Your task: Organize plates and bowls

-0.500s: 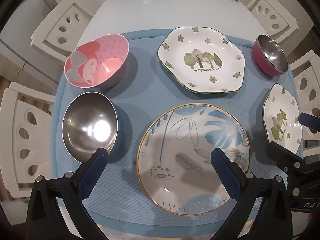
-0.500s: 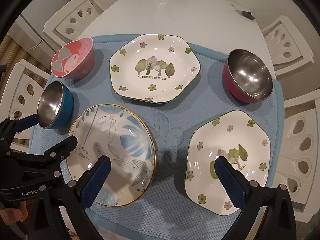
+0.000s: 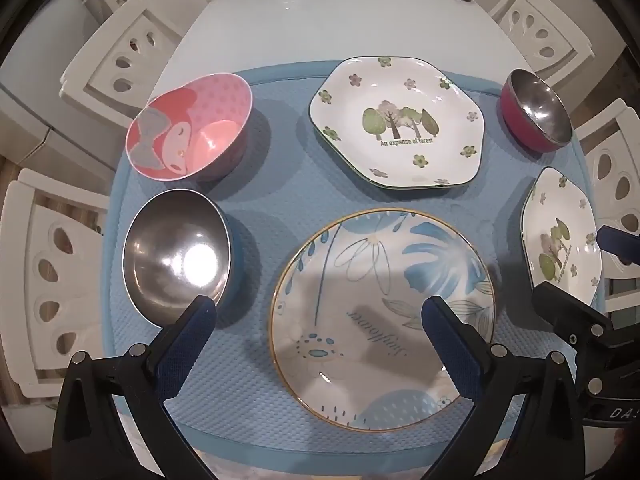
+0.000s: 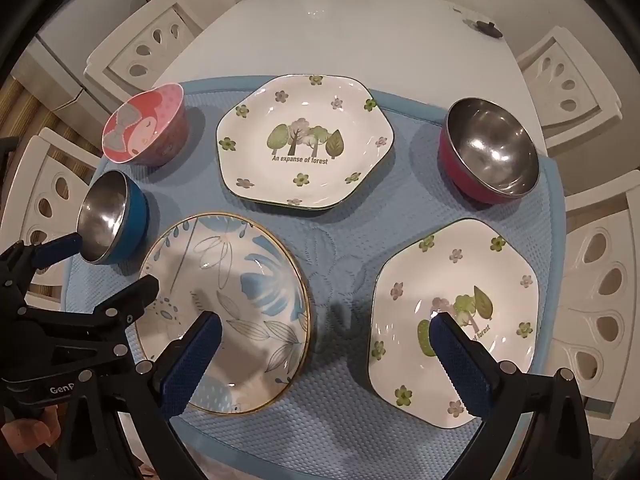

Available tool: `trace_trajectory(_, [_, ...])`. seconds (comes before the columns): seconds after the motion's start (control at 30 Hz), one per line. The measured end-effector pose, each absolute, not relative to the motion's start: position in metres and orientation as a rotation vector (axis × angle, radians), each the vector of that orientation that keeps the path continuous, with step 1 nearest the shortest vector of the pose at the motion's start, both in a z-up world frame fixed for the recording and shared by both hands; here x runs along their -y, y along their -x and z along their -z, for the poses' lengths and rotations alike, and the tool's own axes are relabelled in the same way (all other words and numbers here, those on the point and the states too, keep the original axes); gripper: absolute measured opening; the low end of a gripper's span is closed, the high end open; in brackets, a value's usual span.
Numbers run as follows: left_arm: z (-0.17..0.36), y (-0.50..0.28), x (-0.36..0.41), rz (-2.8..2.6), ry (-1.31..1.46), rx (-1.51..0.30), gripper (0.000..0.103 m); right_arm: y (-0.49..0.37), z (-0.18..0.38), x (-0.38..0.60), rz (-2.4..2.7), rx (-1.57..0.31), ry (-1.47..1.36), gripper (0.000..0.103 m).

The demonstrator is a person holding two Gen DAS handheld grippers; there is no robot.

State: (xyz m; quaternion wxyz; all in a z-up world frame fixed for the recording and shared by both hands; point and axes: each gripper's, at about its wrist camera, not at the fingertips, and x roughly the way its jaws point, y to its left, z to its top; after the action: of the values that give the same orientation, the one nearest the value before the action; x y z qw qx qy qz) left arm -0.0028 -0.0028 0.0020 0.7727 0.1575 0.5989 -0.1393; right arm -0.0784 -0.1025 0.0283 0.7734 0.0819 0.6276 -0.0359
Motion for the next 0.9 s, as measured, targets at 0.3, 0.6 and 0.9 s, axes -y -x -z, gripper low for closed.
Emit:
trace_trajectory(0.3, [-0.0032, 0.0047, 0.0041, 0.309, -0.340, -1.299, 0.102, 0.0805, -0.0301, 0.1054, 0.086, -1.355, -0.183, 0.103])
trace_trajectory(0.6, [-0.0029, 0.0013, 0.0016, 0.298, -0.327, -1.312, 0.102, 0.0809, -0.0321, 0.1057, 0.096, -1.356, -0.188, 0.103])
trace_trajectory(0.9, [-0.0027, 0.0006, 0.0010, 0.295, -0.323, -1.314, 0.102, 0.0806, -0.0313, 0.1036, 0.096, -1.356, -0.189, 0.103])
